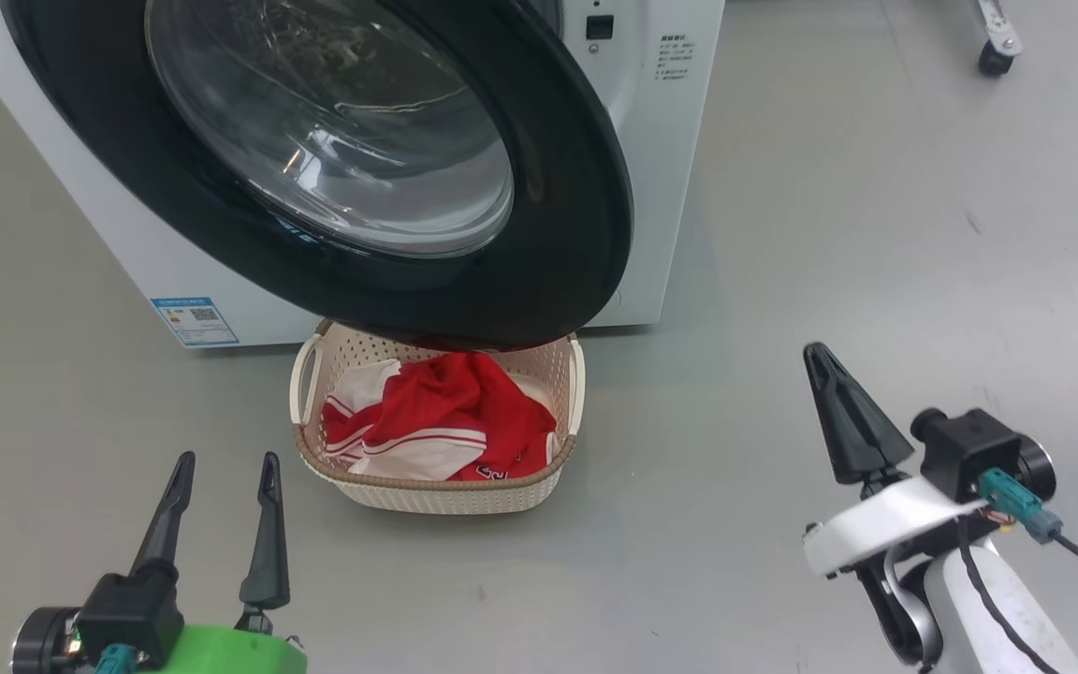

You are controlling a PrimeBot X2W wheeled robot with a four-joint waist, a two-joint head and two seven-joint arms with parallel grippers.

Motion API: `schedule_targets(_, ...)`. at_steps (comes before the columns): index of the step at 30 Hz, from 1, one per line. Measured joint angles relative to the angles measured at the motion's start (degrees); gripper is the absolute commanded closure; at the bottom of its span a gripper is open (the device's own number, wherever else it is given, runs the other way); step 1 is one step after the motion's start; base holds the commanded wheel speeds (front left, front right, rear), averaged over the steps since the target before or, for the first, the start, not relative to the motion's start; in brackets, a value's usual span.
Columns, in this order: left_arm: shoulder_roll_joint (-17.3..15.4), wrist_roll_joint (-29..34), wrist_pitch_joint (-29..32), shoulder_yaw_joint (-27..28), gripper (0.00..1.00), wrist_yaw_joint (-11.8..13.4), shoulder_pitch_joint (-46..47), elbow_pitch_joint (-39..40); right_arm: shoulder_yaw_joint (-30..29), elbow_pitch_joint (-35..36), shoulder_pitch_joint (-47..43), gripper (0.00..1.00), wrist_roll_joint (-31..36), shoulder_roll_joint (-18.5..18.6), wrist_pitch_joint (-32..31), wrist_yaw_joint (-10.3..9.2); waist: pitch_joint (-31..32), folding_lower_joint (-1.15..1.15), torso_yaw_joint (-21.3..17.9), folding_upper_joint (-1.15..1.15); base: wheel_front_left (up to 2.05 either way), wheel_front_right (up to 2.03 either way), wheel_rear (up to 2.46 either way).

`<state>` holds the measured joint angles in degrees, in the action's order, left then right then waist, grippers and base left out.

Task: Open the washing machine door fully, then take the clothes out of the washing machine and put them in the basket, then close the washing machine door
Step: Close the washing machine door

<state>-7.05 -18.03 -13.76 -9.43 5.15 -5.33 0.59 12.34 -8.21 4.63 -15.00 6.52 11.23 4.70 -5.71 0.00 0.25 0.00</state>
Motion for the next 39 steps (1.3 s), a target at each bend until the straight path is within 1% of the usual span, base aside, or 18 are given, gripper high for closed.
schedule_targets(1,0.3,0.1,0.0,-0.5,0.0,-0.4,0.9,0.1,1.1,0.0,2.4,1.0,0.0,0.0,-0.4,0.63,-0.8,0.0,0.6,0.0,0.0,0.0,0.0)
schedule_targets(4,0.9,0.1,0.0,-1.4,0.0,-0.5,2.4,0.2,2.9,0.0,6.3,1.0,0.1,-0.1,-1.4,1.2,-2.0,0.0,1.8,0.0,0.0,0.0,0.0)
schedule_targets(9,1.2,0.6,0.0,-2.6,0.0,-1.5,4.7,0.2,5.7,-0.5,13.1,1.0,0.3,-0.7,-2.9,1.76,-3.9,0.0,4.1,0.0,0.0,0.0,0.0)
schedule_targets(13,1.7,1.3,-0.5,-3.7,0.0,-2.0,6.6,0.1,7.1,-1.7,17.7,1.0,0.2,-1.4,-3.4,1.8,-5.5,0.0,6.2,0.0,0.0,0.0,0.0)
schedule_targets(21,2.3,1.7,-0.5,-4.2,0.0,-2.5,8.8,-0.7,7.6,-4.7,25.7,1.0,-1.3,-1.9,-4.4,1.97,-8.6,0.0,10.2,0.0,0.0,0.0,0.0)
schedule_targets(25,2.6,1.7,-0.5,-4.0,0.0,-2.5,10.1,-1.3,7.0,-7.4,29.1,1.0,-2.5,-1.9,-4.5,1.98,-10.3,0.0,11.9,0.0,0.0,0.0,0.0)
schedule_targets(39,3.5,1.7,-0.7,-3.8,0.0,-2.5,12.4,-1.4,5.3,-13.0,36.8,1.0,-3.5,-1.5,-4.5,2.31,-13.6,0.0,13.9,0.0,0.0,0.0,0.0)
